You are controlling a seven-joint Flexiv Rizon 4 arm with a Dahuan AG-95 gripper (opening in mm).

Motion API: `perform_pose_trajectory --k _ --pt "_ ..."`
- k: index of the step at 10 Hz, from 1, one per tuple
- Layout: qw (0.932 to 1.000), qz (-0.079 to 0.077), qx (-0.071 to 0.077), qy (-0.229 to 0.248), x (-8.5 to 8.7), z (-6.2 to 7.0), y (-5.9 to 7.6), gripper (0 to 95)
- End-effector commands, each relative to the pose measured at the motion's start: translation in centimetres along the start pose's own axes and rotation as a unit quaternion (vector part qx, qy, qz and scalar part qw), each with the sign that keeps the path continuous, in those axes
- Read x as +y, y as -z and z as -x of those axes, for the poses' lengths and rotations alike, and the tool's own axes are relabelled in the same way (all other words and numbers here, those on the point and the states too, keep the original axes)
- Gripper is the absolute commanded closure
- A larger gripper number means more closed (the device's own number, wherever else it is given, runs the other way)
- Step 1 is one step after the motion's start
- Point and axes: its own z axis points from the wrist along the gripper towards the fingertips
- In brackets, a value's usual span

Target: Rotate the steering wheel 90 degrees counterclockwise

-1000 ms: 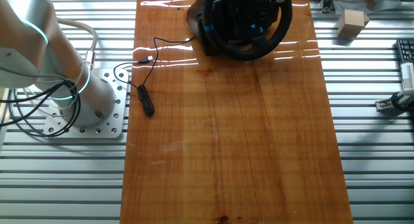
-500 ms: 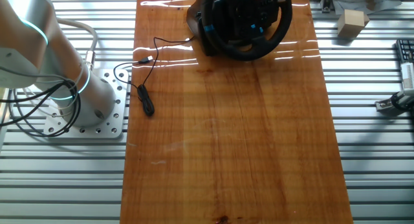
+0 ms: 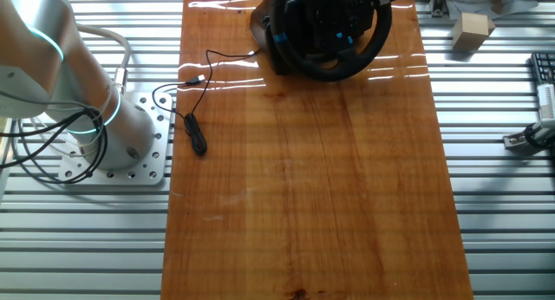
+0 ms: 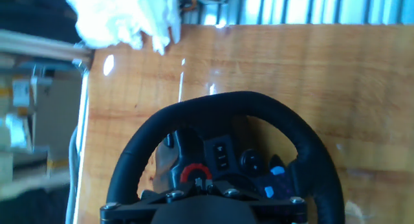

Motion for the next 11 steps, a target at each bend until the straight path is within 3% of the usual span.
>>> perform_pose_trajectory --k 1,8,11 --pt "1.0 -0.005 0.005 -0.004 0.0 0.1 0.0 95.0" --pt "0.9998 -0.005 0.007 -0.018 1.7 1.0 -0.7 95.0" --pt "0.9997 -0.005 0.007 -0.024 3.1 1.4 -1.7 95.0"
